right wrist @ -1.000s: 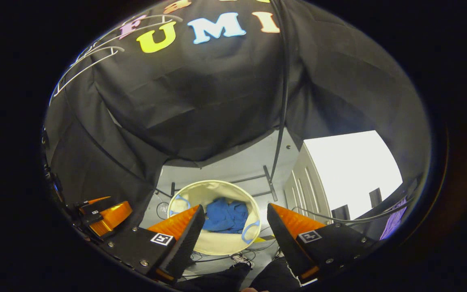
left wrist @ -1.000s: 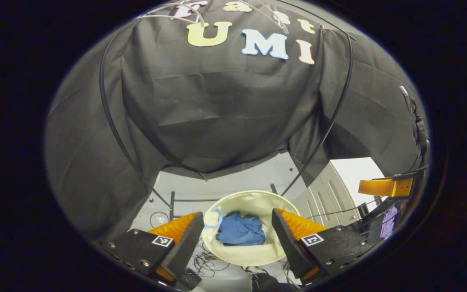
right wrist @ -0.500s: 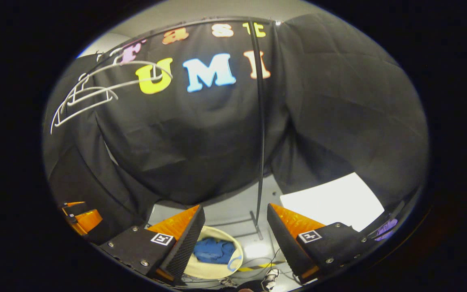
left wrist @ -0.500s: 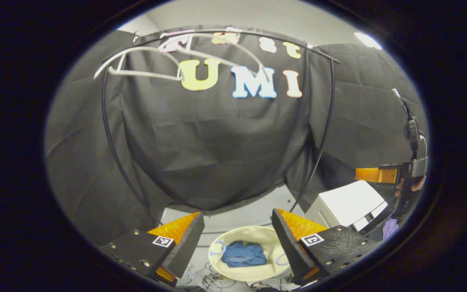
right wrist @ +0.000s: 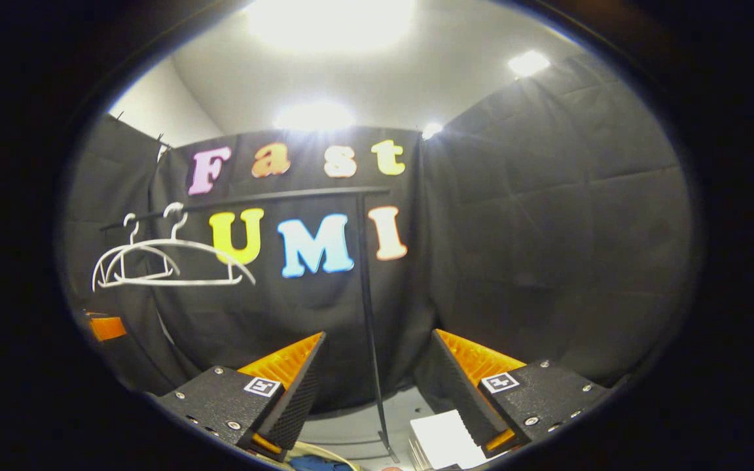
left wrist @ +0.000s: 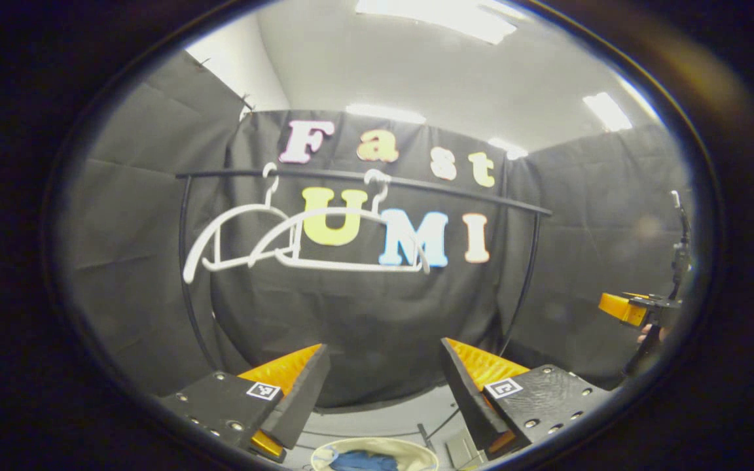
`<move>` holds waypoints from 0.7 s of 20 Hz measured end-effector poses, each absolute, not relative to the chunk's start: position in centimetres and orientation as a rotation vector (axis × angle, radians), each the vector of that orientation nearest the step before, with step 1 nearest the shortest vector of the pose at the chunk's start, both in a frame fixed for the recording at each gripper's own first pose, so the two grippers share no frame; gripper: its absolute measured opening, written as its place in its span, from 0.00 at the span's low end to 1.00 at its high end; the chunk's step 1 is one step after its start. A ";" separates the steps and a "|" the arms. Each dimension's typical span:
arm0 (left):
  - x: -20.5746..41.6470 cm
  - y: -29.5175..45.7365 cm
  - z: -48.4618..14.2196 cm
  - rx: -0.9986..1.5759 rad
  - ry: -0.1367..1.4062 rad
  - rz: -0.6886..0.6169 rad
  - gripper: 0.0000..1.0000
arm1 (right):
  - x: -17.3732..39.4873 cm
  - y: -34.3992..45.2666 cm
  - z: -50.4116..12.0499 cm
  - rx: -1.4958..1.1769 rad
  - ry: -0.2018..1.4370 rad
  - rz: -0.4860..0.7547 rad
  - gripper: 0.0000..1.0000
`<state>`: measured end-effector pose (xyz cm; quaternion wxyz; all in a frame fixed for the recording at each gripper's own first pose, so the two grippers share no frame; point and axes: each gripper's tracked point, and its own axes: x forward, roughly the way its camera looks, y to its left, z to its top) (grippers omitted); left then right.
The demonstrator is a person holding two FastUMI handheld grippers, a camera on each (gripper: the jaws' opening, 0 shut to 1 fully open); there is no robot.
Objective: Grasp the clothes on the hanger with both hands and then place them into the laundry hamper below.
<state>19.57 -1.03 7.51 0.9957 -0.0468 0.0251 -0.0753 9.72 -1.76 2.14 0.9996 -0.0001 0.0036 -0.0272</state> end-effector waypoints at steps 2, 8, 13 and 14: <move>18.4 -1.0 11.8 -0.094 -0.004 -0.124 1.00 | 9.2 -3.7 4.1 0.017 -0.027 -0.075 0.93; 15.4 0.6 18.4 -0.117 -0.114 -0.002 1.00 | 8.8 -8.9 7.3 0.001 -0.077 -0.091 0.95; 10.5 2.6 20.0 -0.056 -0.144 0.159 0.95 | 8.5 -11.9 5.5 -0.007 -0.011 -0.027 0.95; 9.4 2.2 20.4 -0.043 -0.150 0.168 0.90 | 8.6 -12.3 5.1 -0.006 -0.002 -0.011 0.95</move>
